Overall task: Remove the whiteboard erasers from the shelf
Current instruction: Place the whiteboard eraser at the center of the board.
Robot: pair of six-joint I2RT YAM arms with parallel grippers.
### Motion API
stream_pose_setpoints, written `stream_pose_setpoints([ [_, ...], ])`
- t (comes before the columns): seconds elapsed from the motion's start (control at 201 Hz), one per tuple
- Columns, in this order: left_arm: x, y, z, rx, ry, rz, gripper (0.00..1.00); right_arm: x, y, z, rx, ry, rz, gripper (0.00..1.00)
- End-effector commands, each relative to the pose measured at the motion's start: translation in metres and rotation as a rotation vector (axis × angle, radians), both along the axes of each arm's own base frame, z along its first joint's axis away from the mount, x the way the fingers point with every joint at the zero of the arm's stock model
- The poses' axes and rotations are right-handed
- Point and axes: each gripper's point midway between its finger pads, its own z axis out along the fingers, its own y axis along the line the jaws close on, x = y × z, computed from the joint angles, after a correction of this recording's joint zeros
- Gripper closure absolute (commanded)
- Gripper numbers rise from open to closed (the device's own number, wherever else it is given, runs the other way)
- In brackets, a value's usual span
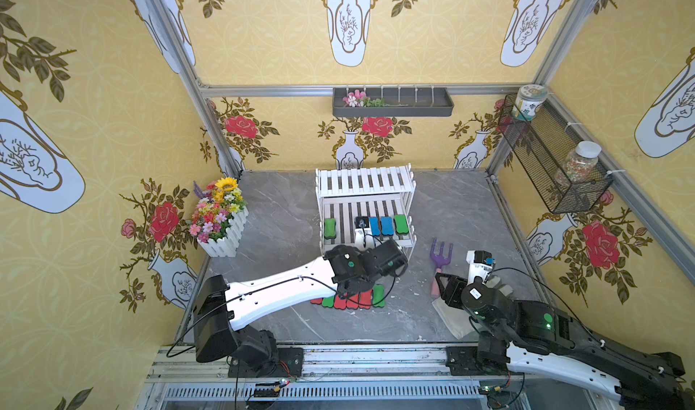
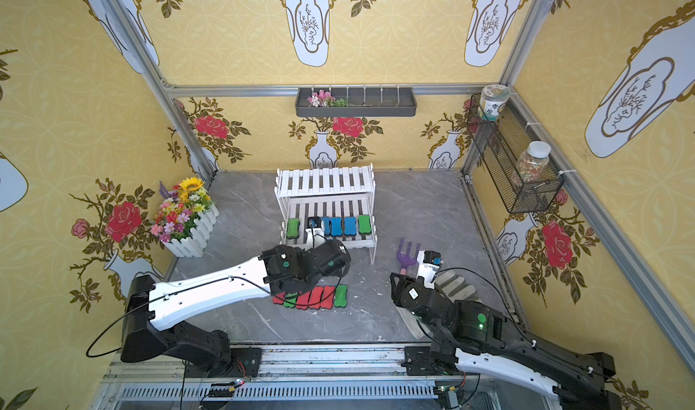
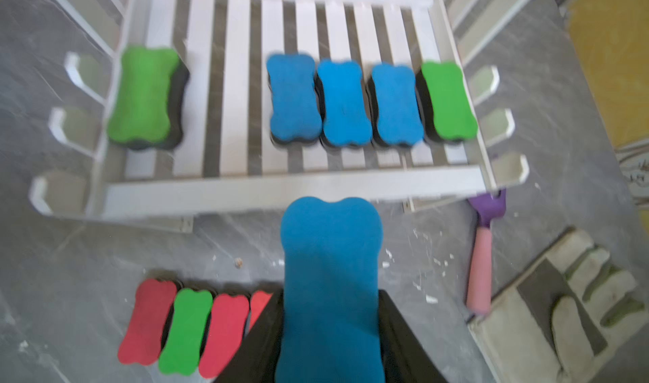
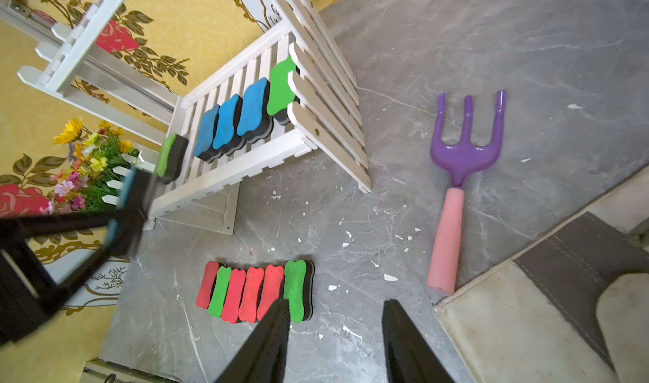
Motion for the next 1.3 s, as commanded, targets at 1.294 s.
stream_pose_setpoints([
  [1.294,-0.026,-0.111,-0.099,-0.031,0.278,-0.225,0.25,-0.001,-0.062,0.044,0.002,-0.066,-0.2,0.46],
])
